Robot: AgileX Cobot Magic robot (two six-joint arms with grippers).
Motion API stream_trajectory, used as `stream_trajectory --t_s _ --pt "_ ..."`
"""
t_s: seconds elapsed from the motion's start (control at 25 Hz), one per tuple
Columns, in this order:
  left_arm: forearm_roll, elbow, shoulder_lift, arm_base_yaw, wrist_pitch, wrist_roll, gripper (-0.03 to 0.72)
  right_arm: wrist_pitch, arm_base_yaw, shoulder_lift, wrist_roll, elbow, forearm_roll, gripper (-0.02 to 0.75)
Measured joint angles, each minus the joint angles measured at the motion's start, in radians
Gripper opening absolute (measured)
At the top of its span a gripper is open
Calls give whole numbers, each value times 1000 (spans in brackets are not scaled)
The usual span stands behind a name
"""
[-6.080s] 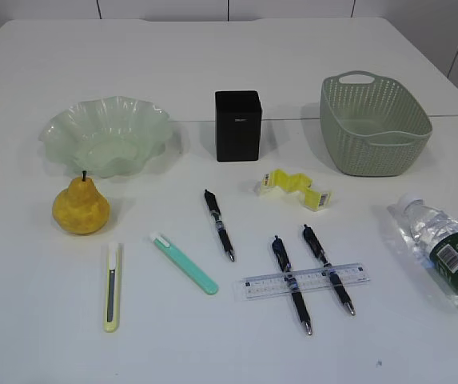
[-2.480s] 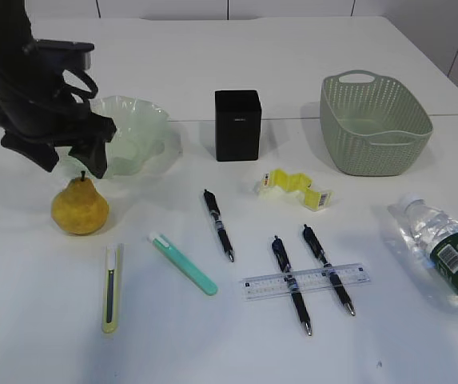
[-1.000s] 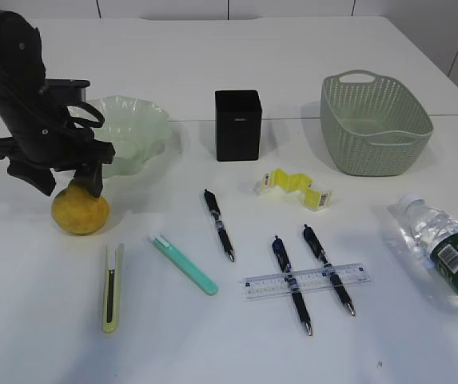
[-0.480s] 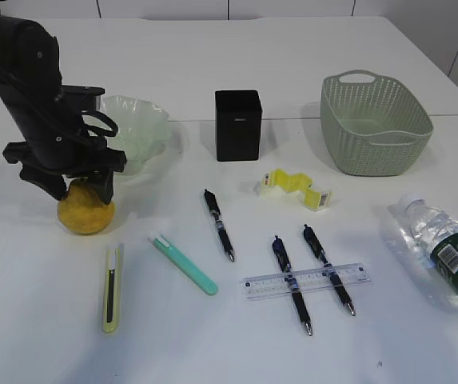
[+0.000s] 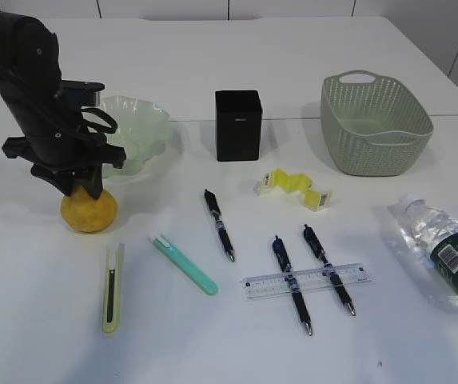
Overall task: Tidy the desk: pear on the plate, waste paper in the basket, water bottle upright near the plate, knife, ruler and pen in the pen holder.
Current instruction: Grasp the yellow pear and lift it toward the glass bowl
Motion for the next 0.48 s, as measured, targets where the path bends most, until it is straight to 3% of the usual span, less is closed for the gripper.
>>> stream_trajectory --t_s 0.48 --pt "0 -2 0 0 24 0 258 0 0 0 0 -2 0 570"
